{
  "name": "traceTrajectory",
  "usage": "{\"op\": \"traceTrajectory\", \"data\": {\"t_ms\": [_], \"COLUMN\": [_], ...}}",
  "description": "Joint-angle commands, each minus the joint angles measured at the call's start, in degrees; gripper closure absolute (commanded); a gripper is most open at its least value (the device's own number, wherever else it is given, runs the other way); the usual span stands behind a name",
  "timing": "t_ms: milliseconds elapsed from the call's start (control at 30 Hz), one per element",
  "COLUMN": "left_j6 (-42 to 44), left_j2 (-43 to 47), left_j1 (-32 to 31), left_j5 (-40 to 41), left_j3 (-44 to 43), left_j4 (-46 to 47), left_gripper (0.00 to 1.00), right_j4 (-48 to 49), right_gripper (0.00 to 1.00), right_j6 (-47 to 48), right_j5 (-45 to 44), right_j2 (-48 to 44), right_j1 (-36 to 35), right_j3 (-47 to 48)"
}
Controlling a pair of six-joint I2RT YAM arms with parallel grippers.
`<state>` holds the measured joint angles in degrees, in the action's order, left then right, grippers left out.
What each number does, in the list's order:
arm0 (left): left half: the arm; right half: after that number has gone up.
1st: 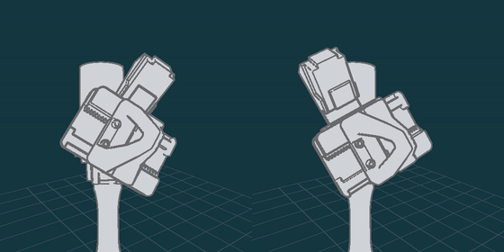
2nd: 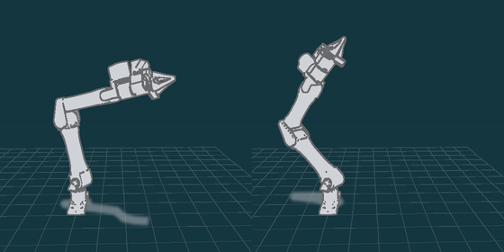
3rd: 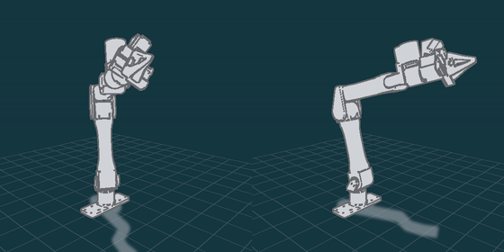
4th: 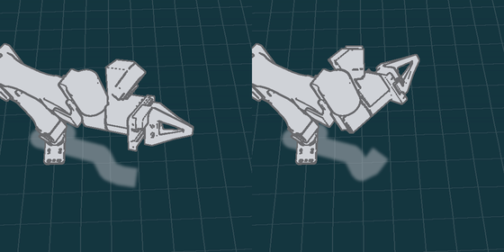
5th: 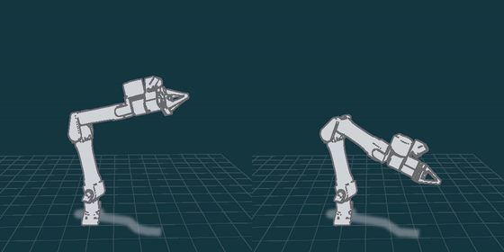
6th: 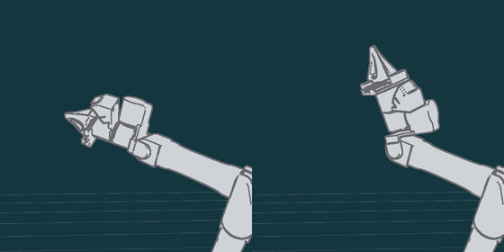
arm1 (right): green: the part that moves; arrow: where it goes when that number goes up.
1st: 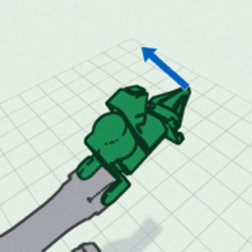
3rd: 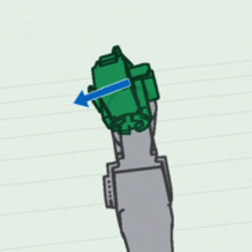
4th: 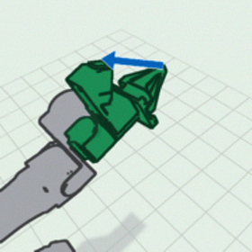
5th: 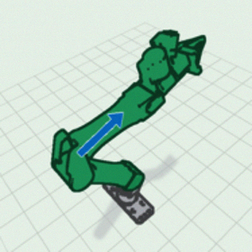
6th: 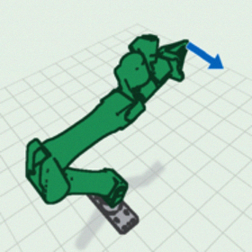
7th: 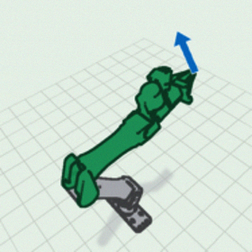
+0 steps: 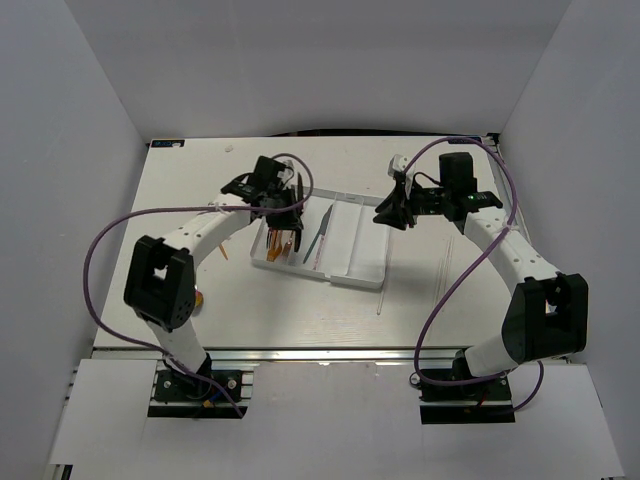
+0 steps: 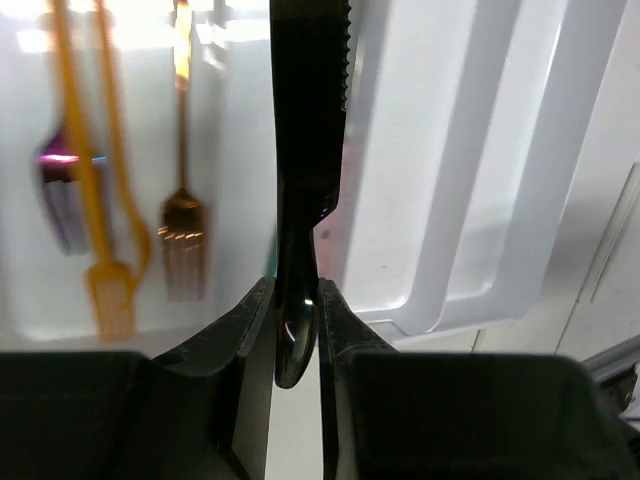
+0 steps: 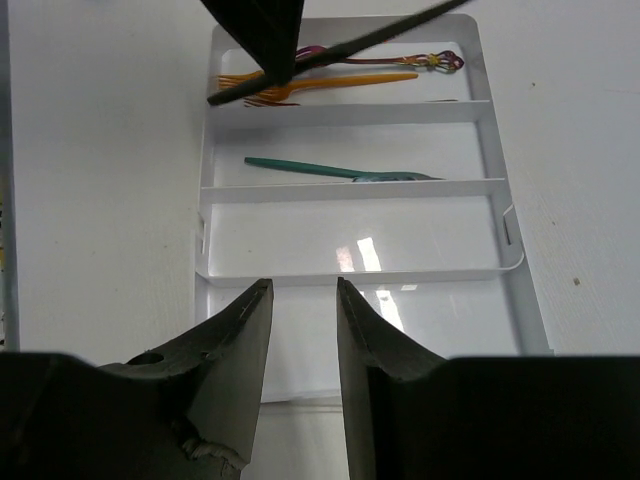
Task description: Sort the eating utensils into containers
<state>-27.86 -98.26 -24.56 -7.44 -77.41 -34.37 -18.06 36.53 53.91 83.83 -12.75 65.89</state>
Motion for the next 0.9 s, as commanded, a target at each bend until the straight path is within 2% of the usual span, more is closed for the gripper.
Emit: {"op": "traceTrajectory", "data": {"t_ms": [0, 167, 300, 333, 433, 467, 600, 733, 867], "left_j6": [0.52, 1.22, 1.14, 0.88, 0.87, 0.7, 0.35, 0.08, -0.18], "left_j2": [-2.81, -7.81, -9.06, -9.14, -8.88, -8.62, -6.25, -2.48, 3.23], "left_j1": [-1.63, -3.21, -4.18, -4.36, -4.71, -4.62, -4.62, -4.62, -4.71], "left_j5": [-3.02, -3.89, -3.98, -3.9, -3.72, -3.55, -3.54, -2.84, -0.04], "left_j3": [-3.62, -7.31, -6.45, -6.09, -4.77, -4.6, -5.03, -4.86, -1.35], "left_j4": [2.73, 2.73, 2.55, 2.47, 2.47, 2.47, 2.47, 2.47, 2.47], "left_gripper": [1.0, 0.98, 0.81, 0.73, 0.63, 0.56, 0.47, 0.43, 0.43], "right_j4": [-2.59, -3.38, -3.73, -3.99, -4.96, -5.4, -8.3, -6.2, -4.43], "right_gripper": [0.62, 0.61, 0.6, 0.6, 0.58, 0.57, 0.55, 0.53, 0.54], "right_j6": [1.17, 1.35, 0.12, -0.14, -1.64, -2.08, -6.89, -13.13, -17.37], "right_j5": [-0.38, -1.17, -1.53, -2.05, -3.63, -5.46, -13.2, -22.6, -36.58], "right_j2": [-1.21, -2.71, -3.24, -3.32, -3.68, -3.68, -2.89, -4.54, -6.49], "right_j1": [0.36, 0.97, 2.9, 3.34, 4.75, 4.93, 5.11, 5.11, 5.28], "right_j3": [1.61, -0.4, -2.34, -2.6, -3.92, -4.19, -5.85, -10.59, -13.76]}}
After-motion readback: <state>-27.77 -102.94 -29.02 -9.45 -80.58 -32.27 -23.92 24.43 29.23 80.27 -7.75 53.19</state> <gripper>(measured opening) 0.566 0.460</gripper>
